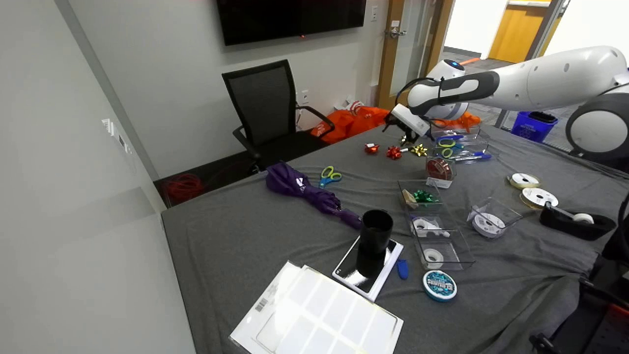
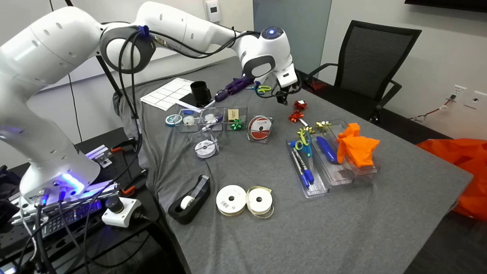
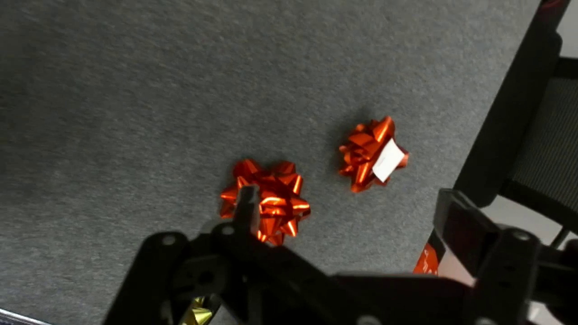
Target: Remove the red and green ribbon from the top compartment of the clear case on the left and put them on the table
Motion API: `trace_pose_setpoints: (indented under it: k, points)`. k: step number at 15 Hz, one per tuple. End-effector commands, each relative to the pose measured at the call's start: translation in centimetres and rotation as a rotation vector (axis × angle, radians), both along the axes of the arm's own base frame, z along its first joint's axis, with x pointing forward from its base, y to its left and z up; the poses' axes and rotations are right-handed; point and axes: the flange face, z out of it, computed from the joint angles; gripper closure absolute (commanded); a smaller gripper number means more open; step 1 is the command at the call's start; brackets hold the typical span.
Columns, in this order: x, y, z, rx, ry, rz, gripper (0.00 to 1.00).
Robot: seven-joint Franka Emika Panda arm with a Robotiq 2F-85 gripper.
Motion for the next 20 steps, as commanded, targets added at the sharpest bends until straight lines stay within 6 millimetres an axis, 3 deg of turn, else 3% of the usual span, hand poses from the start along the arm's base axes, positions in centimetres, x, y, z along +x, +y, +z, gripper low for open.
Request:
trace_pose_setpoints:
  k: [1, 6, 8, 14, 20]
  points:
    - [-2.4, 1.7, 1.9, 0.0, 0.09, 0.179, 0.0]
    - [-5.4, 3.7, 5.5, -0.035, 0.15, 0.392, 0.0]
    - [-7.2, 4.1, 6.0, -0.055, 0.211, 0.457, 0.0]
    - [-13.3, 5.1, 5.3, -0.137, 0.414, 0.589, 0.0]
    - [-16.5, 6.1, 4.7, -0.21, 0.486, 0.651, 0.0]
